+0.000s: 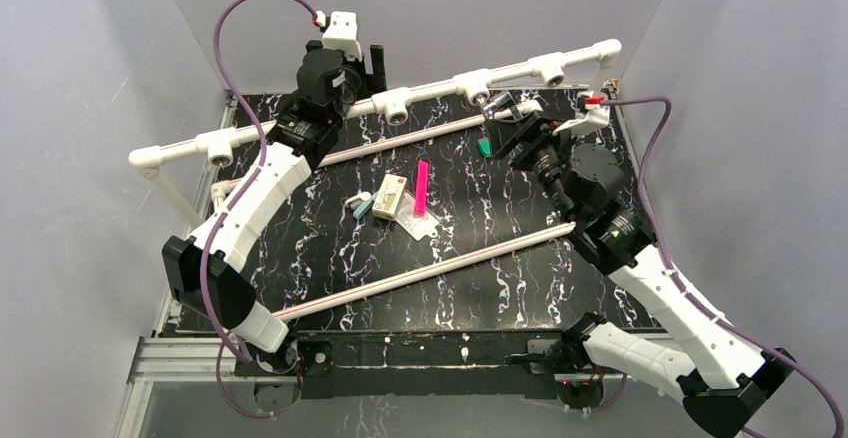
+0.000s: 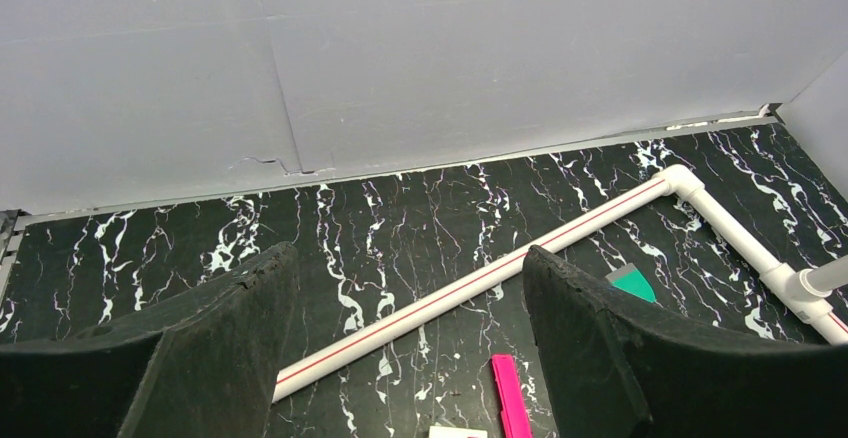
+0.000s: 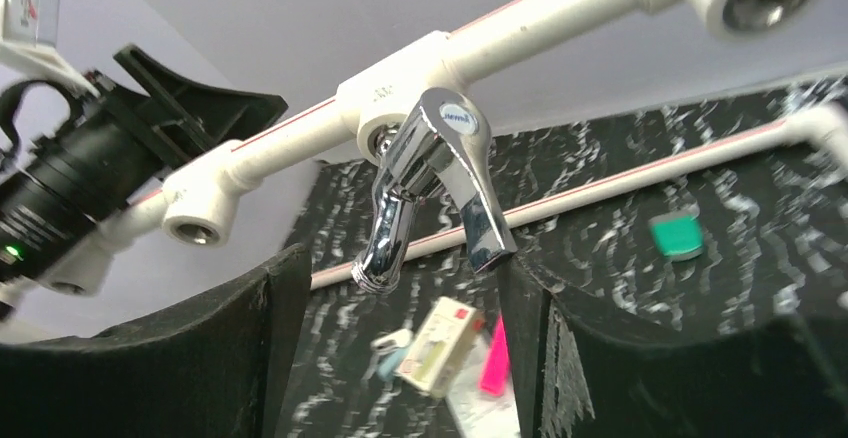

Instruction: Install the water faucets

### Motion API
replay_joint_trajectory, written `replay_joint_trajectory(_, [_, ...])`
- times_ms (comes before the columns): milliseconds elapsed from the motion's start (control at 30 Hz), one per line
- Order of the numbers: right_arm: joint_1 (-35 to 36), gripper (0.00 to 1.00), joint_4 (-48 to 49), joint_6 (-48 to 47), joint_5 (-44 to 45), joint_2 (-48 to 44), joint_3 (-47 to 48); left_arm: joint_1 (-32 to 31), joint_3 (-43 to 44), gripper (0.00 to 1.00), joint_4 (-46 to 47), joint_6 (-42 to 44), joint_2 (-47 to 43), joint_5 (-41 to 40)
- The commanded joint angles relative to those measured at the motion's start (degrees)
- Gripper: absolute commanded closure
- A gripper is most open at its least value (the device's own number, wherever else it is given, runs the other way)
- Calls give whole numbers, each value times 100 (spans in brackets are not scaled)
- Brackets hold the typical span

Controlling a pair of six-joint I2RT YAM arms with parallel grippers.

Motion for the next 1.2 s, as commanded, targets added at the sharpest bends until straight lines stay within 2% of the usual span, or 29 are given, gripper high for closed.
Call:
replay_joint_trajectory(0, [24,23,-177,-2081,-294,-77,631,-79,-250,20,-923,-41,295,123])
replay_joint_trajectory(167, [20,20,-428,-3659,-535,46,1066,-79,-250,20,-923,-41,286,125])
replay_joint_trajectory(367, [20,20,-479,-4526,-357,33,1185,-79,-261,20,-921,-41,278,125])
replay_joint_trajectory(600, [20,22,-622,-6380,-1196,123,1302,-79,-268,20,-907,-56,254,138])
replay_joint_trajectory(833, [20,25,-1436,-8364,-1759,192,1408,-79,-310,20,-890,-41,218,121])
replay_joint_trajectory(1033, [20,25,-1582,-9900,-1645,242,1320,-80,-291,20,-888,-58,249,159])
replay_joint_trajectory(1167, [28,25,-1242,-11040,-1363,350,1113,-79,-264,20,-895,-54,259,152])
